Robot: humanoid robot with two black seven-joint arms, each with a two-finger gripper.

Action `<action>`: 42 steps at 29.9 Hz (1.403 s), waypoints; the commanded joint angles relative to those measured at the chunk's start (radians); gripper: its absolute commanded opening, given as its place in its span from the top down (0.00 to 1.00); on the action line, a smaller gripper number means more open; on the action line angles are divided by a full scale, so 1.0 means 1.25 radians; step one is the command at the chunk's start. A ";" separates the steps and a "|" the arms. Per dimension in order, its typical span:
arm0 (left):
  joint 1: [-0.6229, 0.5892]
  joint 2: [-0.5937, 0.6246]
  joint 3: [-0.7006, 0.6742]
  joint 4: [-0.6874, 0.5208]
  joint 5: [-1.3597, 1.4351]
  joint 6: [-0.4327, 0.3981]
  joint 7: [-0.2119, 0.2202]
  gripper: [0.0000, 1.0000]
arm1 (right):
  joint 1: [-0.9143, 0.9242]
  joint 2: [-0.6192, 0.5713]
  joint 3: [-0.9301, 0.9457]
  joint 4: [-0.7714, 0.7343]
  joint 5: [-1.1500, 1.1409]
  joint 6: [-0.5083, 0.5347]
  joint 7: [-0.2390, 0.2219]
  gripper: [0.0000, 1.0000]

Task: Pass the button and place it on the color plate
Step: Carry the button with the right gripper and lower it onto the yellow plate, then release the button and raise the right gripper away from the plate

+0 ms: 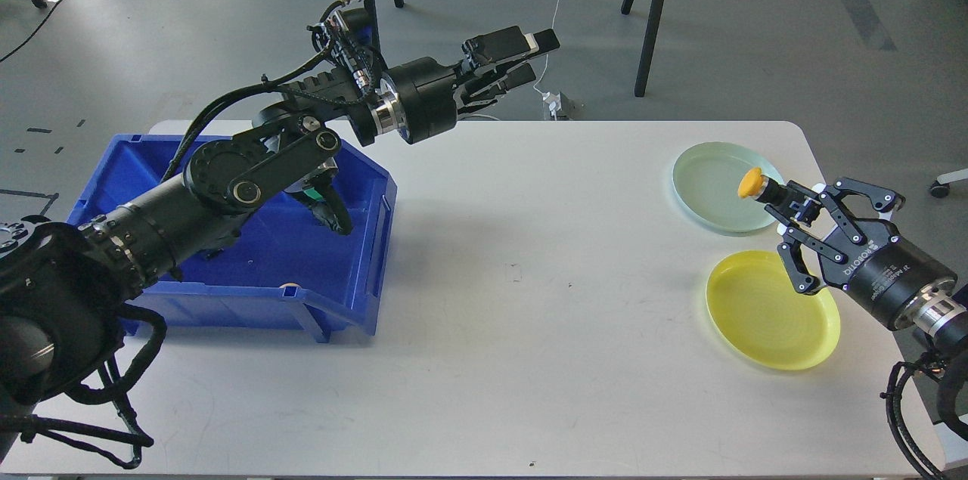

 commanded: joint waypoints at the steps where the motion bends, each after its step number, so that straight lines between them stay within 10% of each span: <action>1: 0.000 -0.001 -0.001 0.000 0.000 0.000 0.000 0.21 | -0.041 0.018 0.002 -0.006 0.000 -0.023 0.007 0.99; 25: 0.000 -0.001 -0.002 0.000 -0.001 0.000 0.000 0.20 | -0.040 0.190 0.023 -0.074 0.250 -0.358 -0.038 0.90; 34: 0.000 -0.001 -0.002 0.000 -0.001 0.000 0.000 0.20 | -0.030 0.233 0.030 -0.097 0.251 -0.383 -0.035 0.40; 37: 0.000 -0.001 -0.002 0.001 -0.001 0.000 0.000 0.20 | -0.032 0.233 0.042 -0.097 0.251 -0.381 -0.035 0.05; 42: 0.000 -0.001 -0.003 0.000 -0.002 -0.001 0.000 0.20 | -0.030 0.234 0.042 -0.088 0.251 -0.361 -0.035 0.02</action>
